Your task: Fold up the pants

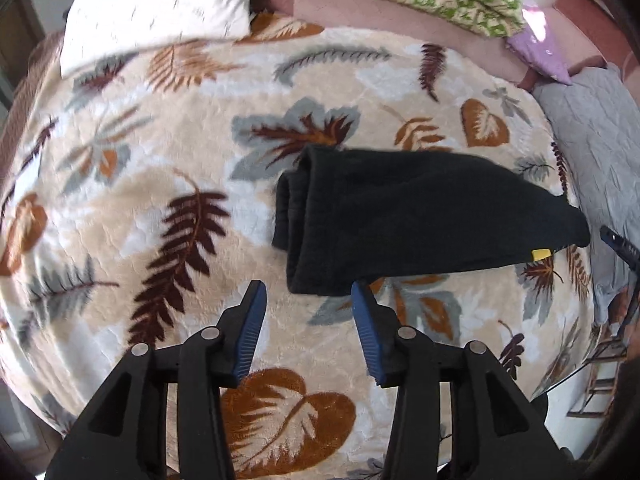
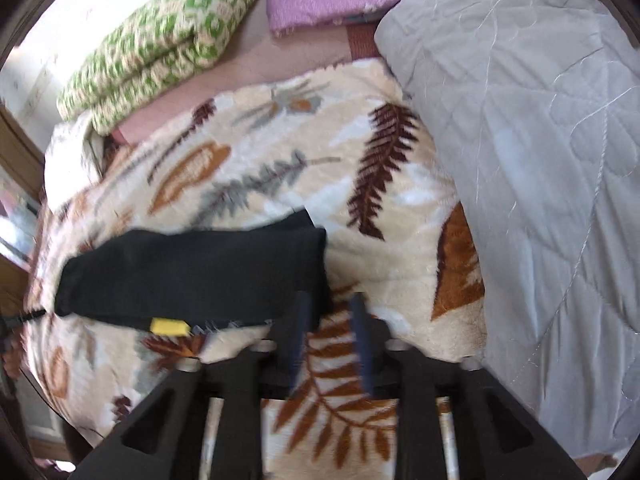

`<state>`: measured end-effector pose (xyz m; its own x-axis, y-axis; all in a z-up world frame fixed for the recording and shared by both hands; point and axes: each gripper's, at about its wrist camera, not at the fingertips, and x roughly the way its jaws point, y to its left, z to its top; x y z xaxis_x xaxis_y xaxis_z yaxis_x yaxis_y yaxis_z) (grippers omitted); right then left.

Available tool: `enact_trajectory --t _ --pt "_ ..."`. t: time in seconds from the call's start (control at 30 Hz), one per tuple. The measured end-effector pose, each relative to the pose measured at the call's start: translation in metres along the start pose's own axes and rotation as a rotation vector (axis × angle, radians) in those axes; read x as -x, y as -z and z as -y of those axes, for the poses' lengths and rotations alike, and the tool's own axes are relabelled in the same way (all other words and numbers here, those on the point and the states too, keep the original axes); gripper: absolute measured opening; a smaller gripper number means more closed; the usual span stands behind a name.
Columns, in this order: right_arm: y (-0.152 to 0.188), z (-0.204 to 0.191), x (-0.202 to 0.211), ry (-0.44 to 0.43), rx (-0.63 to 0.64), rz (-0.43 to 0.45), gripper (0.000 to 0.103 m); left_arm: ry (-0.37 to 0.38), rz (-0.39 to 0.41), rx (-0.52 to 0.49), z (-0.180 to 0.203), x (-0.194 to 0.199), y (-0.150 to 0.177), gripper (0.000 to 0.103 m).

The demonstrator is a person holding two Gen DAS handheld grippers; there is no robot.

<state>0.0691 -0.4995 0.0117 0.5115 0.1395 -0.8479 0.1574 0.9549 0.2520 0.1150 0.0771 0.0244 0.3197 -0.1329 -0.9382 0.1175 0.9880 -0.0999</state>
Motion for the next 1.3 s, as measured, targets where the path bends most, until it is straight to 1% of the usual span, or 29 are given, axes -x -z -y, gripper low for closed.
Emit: enact_trajectory --t 0.03,0.07,0.1,0.13,0.27,0.33,0.4,0.5,0.6,0.67,0.8,0.83,0.9,0.93,0.97,1.03,1.1,1.13,1.17,1.23,1.3 --pt "-0.003 0.0 0.0 -0.008 -0.022 0.006 0.059 0.011 0.012 -0.009 0.005 0.006 -0.005 0.044" --pt "-0.007 0.001 -0.003 -0.032 -0.051 0.004 0.06 0.025 0.015 -0.017 0.012 0.009 -0.01 0.047" --pt "-0.01 0.001 -0.007 -0.053 -0.073 -0.005 0.06 0.036 0.015 -0.024 0.019 0.011 -0.016 0.052" --pt "-0.015 0.003 -0.015 -0.073 -0.107 -0.019 0.06 0.044 0.022 -0.034 0.029 0.012 -0.023 0.053" --pt "-0.022 0.007 -0.041 -0.073 -0.183 -0.063 0.06 0.06 0.014 -0.117 0.074 0.005 -0.046 0.053" --pt "-0.027 0.008 -0.055 -0.102 -0.217 -0.081 0.06 0.081 0.009 -0.144 0.096 0.0 -0.058 0.053" --pt "-0.029 0.007 -0.062 -0.117 -0.233 -0.09 0.06 0.1 -0.008 -0.174 0.118 -0.009 -0.073 0.053" --pt "-0.033 0.001 -0.072 -0.142 -0.22 -0.106 0.06 0.128 -0.021 -0.204 0.148 -0.024 -0.097 0.053" --pt "-0.033 -0.004 -0.077 -0.184 -0.207 -0.122 0.057 0.126 -0.039 -0.245 0.173 -0.042 -0.117 0.053" --pt "-0.032 -0.006 -0.078 -0.213 -0.198 -0.13 0.057 0.119 -0.07 -0.271 0.186 -0.057 -0.127 0.053" --pt "-0.032 -0.003 -0.078 -0.254 -0.222 -0.124 0.057 0.086 -0.133 -0.28 0.201 -0.084 -0.135 0.053" --pt "-0.031 -0.003 -0.077 -0.256 -0.223 -0.121 0.055 0.092 -0.144 -0.278 0.203 -0.088 -0.134 0.053" --pt "-0.028 -0.008 -0.075 -0.289 -0.182 -0.128 0.048 0.091 -0.146 -0.288 0.206 -0.09 -0.132 0.053" --pt "-0.026 -0.01 -0.074 -0.29 -0.162 -0.133 0.038 0.084 -0.137 -0.299 0.205 -0.089 -0.13 0.053" --pt "-0.023 -0.015 -0.072 -0.284 -0.119 -0.146 0.032 0.077 -0.127 -0.301 0.203 -0.086 -0.13 0.053" --pt "-0.016 -0.025 -0.07 -0.28 -0.032 -0.17 0.032 0.063 -0.107 -0.293 0.193 -0.079 -0.13 0.053" --pt "-0.009 -0.033 -0.069 -0.232 0.052 -0.197 0.032 0.055 -0.099 -0.285 0.179 -0.071 -0.13 0.053" --pt "-0.006 -0.034 -0.069 -0.212 0.073 -0.205 0.035 0.038 -0.089 -0.28 0.166 -0.066 -0.13 0.053" --pt "-0.004 -0.033 -0.068 -0.201 0.074 -0.208 0.035 0.018 -0.079 -0.276 0.154 -0.061 -0.13 0.053" --pt "-0.006 -0.026 -0.066 -0.213 0.038 -0.193 0.035 -0.019 -0.062 -0.248 0.123 -0.05 -0.129 0.053" --pt "-0.011 -0.018 -0.066 -0.236 -0.014 -0.175 0.036 -0.045 -0.065 -0.19 0.087 -0.044 -0.128 0.053"
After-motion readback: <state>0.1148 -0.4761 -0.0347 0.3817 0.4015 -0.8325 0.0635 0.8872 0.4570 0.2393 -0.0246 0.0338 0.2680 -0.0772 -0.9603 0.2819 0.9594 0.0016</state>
